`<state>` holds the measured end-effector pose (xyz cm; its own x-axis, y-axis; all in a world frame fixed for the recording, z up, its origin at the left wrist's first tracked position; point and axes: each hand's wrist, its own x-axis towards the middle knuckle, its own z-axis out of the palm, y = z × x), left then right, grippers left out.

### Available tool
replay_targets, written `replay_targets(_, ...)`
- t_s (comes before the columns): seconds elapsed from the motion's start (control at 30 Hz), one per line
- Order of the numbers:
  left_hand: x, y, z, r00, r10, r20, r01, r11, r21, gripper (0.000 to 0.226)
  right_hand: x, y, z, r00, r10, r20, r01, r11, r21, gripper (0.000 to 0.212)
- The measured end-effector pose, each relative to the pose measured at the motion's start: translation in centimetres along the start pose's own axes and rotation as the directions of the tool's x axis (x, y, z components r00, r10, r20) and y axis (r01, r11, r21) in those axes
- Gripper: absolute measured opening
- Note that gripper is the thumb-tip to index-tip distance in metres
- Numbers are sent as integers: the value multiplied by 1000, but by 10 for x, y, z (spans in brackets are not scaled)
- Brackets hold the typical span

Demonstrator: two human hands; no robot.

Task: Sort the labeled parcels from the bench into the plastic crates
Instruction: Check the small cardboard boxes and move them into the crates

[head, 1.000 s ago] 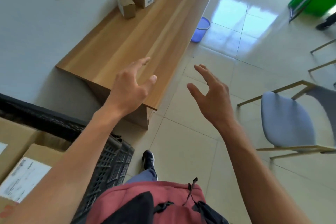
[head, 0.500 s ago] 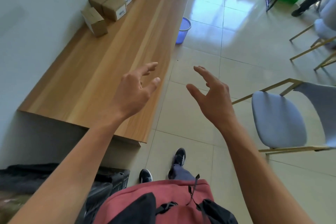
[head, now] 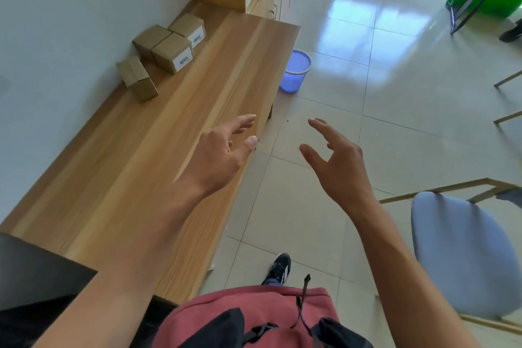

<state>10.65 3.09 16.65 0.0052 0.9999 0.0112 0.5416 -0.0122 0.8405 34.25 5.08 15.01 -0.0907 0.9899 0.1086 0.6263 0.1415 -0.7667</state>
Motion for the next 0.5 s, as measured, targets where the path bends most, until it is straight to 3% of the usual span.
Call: replay_targets(0.5,166,-20,24,981,-133,-142,131,991,-24,43,203,48,8,983,-86,163,87,996,2,52)
